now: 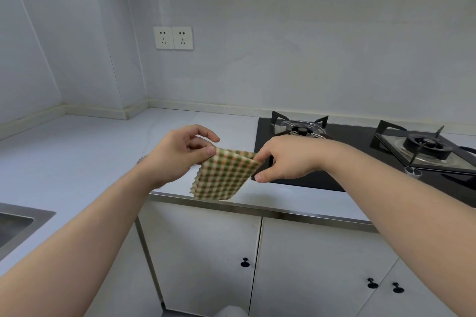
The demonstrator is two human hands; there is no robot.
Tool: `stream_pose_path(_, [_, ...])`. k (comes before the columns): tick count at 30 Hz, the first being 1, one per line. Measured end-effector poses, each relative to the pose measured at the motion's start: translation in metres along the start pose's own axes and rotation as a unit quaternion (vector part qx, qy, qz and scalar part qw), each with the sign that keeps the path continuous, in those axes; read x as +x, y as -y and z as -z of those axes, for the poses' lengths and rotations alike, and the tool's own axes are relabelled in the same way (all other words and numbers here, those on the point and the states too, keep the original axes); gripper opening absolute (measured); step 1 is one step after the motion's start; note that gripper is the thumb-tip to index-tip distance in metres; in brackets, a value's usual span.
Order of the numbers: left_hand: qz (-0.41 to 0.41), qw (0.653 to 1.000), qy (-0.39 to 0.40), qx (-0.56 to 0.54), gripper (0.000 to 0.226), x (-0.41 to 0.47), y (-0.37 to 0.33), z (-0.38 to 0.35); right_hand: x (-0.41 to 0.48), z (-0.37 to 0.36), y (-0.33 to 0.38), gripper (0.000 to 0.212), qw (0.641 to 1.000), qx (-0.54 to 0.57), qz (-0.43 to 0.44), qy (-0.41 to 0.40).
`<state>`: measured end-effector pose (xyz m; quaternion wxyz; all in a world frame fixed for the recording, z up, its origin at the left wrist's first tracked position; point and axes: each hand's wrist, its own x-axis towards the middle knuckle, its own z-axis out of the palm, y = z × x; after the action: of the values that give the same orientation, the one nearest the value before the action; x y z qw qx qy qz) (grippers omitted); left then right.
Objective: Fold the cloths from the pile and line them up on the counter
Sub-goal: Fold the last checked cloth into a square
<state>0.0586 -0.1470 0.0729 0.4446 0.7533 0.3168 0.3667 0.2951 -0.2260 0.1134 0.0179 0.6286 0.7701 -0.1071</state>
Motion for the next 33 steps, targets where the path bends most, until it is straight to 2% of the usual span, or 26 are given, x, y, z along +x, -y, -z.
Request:
stream_pose_path(3, [-0.013,0.999,-0.024,0.044,0.015,0.002,0.002,0.002,-0.006,0.002,0.004,0.024,0.999,0.025,0.002,0.027])
stream_pose_path(5, [-0.019,0.997,-0.034,0.072,0.018,0.002,0.004,0.003,-0.012,0.005,0.011,0.012,0.995,0.072,0.038,0.056])
stream_pose_path(8, [-0.017,0.997,-0.031,0.065,0.019,0.002,0.007,0.0,-0.018,0.009,0.022,0.014,0.982,0.163,0.091,0.035])
stream_pose_path(10, [-0.006,0.999,-0.032,0.02,0.016,0.002,0.006,-0.003,-0.019,0.012,0.023,0.023,0.977,0.19,0.092,-0.012])
stream_pose_path(12, [0.003,0.999,-0.036,-0.026,0.014,0.002,0.006,-0.004,-0.018,0.015,0.016,0.035,0.985,0.152,0.061,-0.058])
stream_pose_path(14, [0.003,0.998,-0.037,-0.054,0.014,0.002,0.007,-0.006,-0.02,0.015,0.01,0.051,0.984,0.158,0.043,-0.068])
stream_pose_path(17, [-0.01,0.998,-0.054,-0.04,0.013,0.005,0.008,-0.017,-0.024,0.012,0.003,0.069,0.971,0.206,0.05,-0.111])
stream_pose_path(23, [0.007,0.988,-0.153,-0.019,0.02,0.019,0.008,-0.065,-0.025,-0.01,-0.019,0.09,0.959,0.256,0.024,-0.117])
stream_pose_path(27, [-0.029,0.977,-0.209,0.026,0.018,0.038,0.007,-0.109,-0.026,-0.03,-0.046,0.088,0.944,0.308,0.01,-0.12])
stream_pose_path(28, [-0.049,0.976,-0.209,0.043,0.017,0.044,0.008,-0.12,-0.026,-0.035,-0.056,0.081,0.936,0.334,0.004,-0.113])
stream_pose_path(31, [-0.114,0.968,-0.197,0.104,0.015,0.07,0.016,-0.149,-0.031,-0.045,-0.09,0.042,0.912,0.393,-0.028,-0.114])
stream_pose_path(33, [-0.132,0.964,-0.184,0.139,0.015,0.089,0.018,-0.164,-0.035,-0.048,-0.113,0.029,0.897,0.419,-0.049,-0.133])
